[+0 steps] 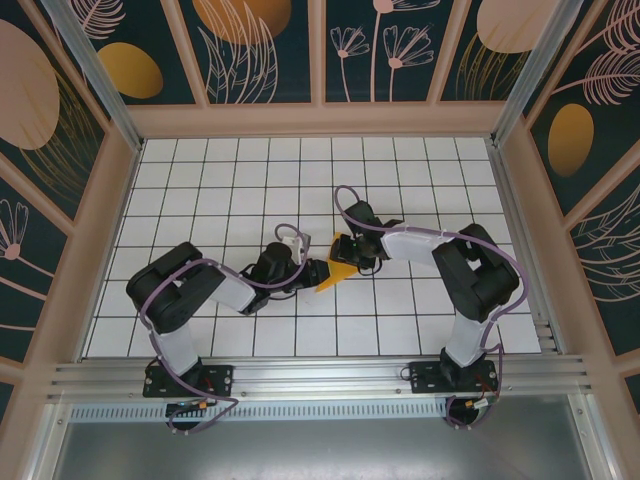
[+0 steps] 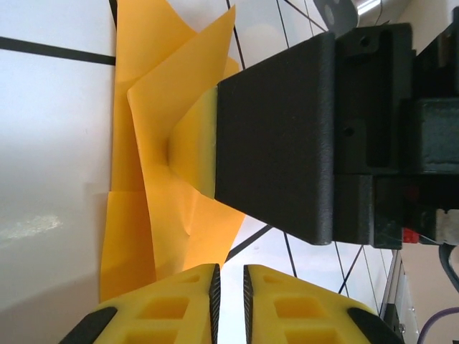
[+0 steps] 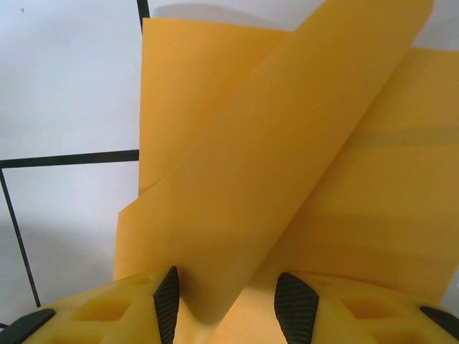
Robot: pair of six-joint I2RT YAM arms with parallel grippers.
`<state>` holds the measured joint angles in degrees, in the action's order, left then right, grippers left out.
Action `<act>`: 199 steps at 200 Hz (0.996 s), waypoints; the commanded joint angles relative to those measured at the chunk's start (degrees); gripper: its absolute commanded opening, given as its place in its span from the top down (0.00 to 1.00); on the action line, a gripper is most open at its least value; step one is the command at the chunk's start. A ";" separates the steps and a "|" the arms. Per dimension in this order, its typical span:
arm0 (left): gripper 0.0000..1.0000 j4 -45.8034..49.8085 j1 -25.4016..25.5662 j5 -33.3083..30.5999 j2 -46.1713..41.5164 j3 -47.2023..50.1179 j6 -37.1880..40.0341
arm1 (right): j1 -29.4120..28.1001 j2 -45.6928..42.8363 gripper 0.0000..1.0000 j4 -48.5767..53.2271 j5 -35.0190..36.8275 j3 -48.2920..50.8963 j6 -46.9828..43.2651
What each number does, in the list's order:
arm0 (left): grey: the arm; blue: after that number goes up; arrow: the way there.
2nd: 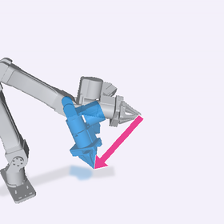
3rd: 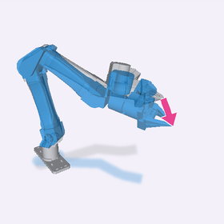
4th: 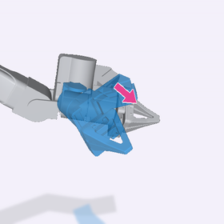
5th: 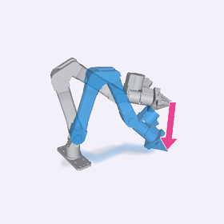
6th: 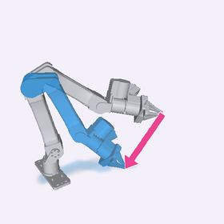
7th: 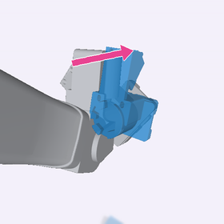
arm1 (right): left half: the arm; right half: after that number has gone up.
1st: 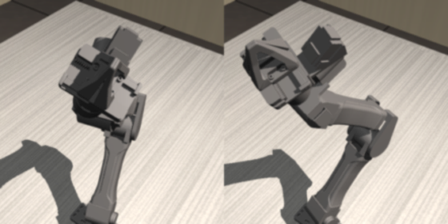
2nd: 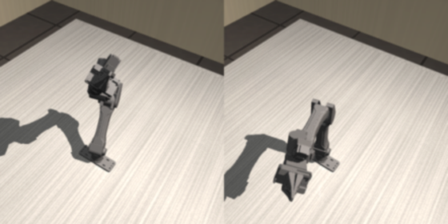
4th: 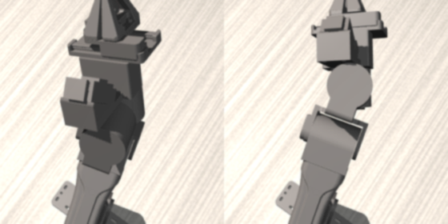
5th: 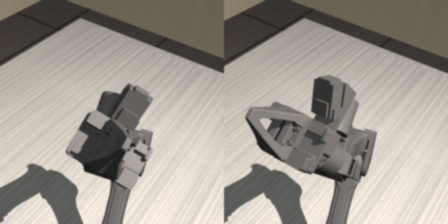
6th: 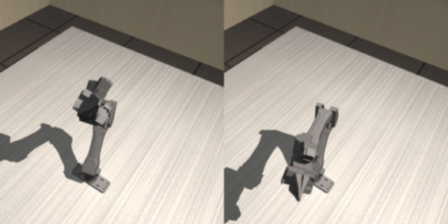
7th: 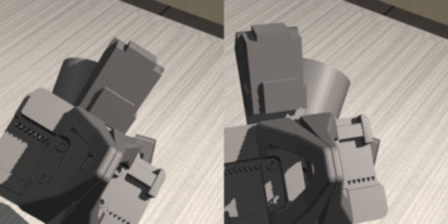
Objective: Fold a paper plane with a square sheet of paper (pick it up from the middle)
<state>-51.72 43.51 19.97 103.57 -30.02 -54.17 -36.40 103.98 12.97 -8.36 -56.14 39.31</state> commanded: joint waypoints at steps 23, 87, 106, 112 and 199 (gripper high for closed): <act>0.82 0.81 -0.18 -0.30 1.67 -2.05 0.64 | 0.13 12.21 0.50 7.92 6.73 5.54 -1.17; 0.85 5.05 -0.18 -2.68 3.13 -2.60 1.52 | 0.06 12.40 0.51 7.95 6.68 5.49 -1.21; 0.86 5.49 -0.20 -2.91 3.14 -2.56 1.59 | 0.02 12.49 0.51 8.00 6.69 5.54 -1.17; 0.86 5.58 -0.19 -2.84 3.14 -2.58 1.59 | 0.02 12.50 0.51 7.95 6.68 5.53 -1.19; 0.93 9.15 -0.18 -3.77 4.21 -1.89 1.95 | 0.03 10.50 0.52 8.64 5.16 3.83 -1.54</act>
<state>-47.09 43.51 17.30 106.06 -31.86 -53.65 -36.45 104.31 13.76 -8.29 -56.84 39.27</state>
